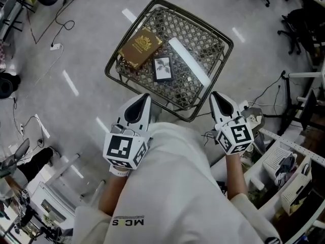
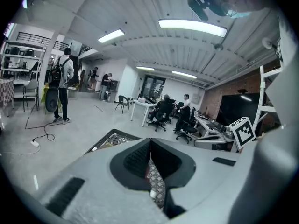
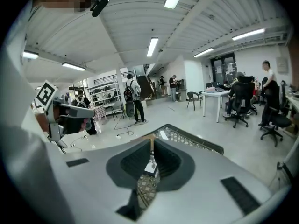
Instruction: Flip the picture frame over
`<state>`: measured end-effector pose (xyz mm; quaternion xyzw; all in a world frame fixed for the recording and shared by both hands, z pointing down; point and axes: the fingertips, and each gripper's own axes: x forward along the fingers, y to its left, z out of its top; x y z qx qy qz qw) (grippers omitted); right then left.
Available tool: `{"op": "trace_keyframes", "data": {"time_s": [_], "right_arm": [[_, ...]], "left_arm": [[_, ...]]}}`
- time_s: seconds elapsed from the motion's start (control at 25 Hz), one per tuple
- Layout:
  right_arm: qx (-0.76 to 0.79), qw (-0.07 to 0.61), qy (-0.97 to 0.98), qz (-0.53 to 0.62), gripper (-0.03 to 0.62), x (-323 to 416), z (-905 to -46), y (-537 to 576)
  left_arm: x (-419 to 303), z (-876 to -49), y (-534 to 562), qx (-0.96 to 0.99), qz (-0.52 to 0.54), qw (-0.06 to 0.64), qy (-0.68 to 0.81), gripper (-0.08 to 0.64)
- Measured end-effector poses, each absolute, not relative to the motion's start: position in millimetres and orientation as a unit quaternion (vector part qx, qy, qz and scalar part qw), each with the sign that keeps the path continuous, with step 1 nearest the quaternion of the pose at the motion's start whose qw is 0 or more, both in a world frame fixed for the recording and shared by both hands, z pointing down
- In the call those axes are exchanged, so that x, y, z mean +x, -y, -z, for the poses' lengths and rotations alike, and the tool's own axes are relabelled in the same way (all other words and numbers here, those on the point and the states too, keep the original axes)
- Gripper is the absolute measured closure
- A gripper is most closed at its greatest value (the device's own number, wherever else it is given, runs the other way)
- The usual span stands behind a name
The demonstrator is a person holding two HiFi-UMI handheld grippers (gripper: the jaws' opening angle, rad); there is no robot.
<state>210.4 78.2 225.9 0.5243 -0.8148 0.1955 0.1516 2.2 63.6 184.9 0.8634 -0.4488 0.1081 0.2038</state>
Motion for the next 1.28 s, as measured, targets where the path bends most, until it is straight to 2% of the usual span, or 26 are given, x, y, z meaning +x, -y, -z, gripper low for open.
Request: {"op": "trace_keyframes", "data": {"time_s": [0.36, 0.84, 1.28], "right_arm": [[0.564, 0.142, 0.794, -0.178, 0.558, 232, -196, -125], [0.565, 0.136, 0.791, -0.191, 0.569, 223, -199, -137], [0.456, 0.171, 0.854, -0.183, 0.569, 176, -175, -124]], "left_arm": [[10, -181, -70, 0.875, -0.116, 0.195, 0.427, 0.534], [17, -186, -69, 0.877, -0.118, 0.197, 0.423, 0.535], [6, -180, -65, 0.871, -0.148, 0.187, 0.429, 0.535]]}}
